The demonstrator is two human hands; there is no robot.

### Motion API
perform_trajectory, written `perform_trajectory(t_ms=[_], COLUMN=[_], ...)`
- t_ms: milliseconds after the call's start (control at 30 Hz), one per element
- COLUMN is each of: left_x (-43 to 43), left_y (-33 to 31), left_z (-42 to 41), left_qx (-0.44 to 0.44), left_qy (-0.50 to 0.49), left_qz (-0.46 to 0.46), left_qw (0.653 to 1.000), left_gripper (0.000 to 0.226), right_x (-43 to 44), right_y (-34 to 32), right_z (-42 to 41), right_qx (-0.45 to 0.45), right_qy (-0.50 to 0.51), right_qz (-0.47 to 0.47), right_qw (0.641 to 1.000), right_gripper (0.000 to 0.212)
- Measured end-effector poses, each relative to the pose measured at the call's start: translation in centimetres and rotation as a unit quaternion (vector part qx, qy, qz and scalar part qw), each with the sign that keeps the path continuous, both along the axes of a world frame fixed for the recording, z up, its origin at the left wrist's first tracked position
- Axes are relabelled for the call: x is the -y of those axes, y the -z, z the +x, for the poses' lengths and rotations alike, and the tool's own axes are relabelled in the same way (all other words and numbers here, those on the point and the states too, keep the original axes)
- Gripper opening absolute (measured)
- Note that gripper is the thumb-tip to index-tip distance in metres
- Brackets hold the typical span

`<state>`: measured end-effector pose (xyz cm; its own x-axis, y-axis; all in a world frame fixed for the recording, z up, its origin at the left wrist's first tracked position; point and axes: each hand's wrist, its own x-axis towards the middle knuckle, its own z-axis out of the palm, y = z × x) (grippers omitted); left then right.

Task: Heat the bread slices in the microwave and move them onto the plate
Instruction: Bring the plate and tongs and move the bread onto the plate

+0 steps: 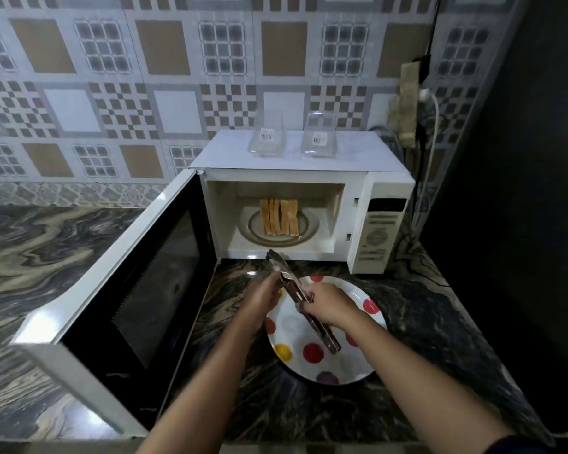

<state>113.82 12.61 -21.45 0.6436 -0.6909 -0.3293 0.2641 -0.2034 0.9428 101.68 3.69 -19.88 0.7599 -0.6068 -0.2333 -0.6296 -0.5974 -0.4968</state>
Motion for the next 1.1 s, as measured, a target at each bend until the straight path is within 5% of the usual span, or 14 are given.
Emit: perform_trajectory(t_ms=[333, 567, 833, 1100], left_x=[2.5, 2.4, 2.6, 2.6], left_y=[-3.9, -3.9, -5.3, -4.5], left_z=[-0.6, 0.1, -1.2, 0.9], left_qx=[-0.048, -0.118, -0.137, -0.021], left_qy=[-0.078, -0.091, 0.024, 0.076], left_qz=[-0.116, -0.170, -0.218, -0.159], left_qw=[0.989, 0.974, 0.966, 0.984], left_gripper=[0.015, 0.024, 0.018, 0.027], right_x=[0.2, 3.5, 2.4, 3.5], right_y=[-3.4, -2.4, -2.9, -1.6], right_z=[-3.2, -5.5, -2.3, -1.8], right_qx=[0.033, -0.022, 0.064, 0.166], right_qy=[-0.035, -0.049, -0.044, 0.001], right_qz=[-0.104, 0.004, 0.185, 0.323], right_qw=[0.993, 0.999, 0.980, 0.932], right_gripper=[0.014, 0.029, 0.038, 0.039])
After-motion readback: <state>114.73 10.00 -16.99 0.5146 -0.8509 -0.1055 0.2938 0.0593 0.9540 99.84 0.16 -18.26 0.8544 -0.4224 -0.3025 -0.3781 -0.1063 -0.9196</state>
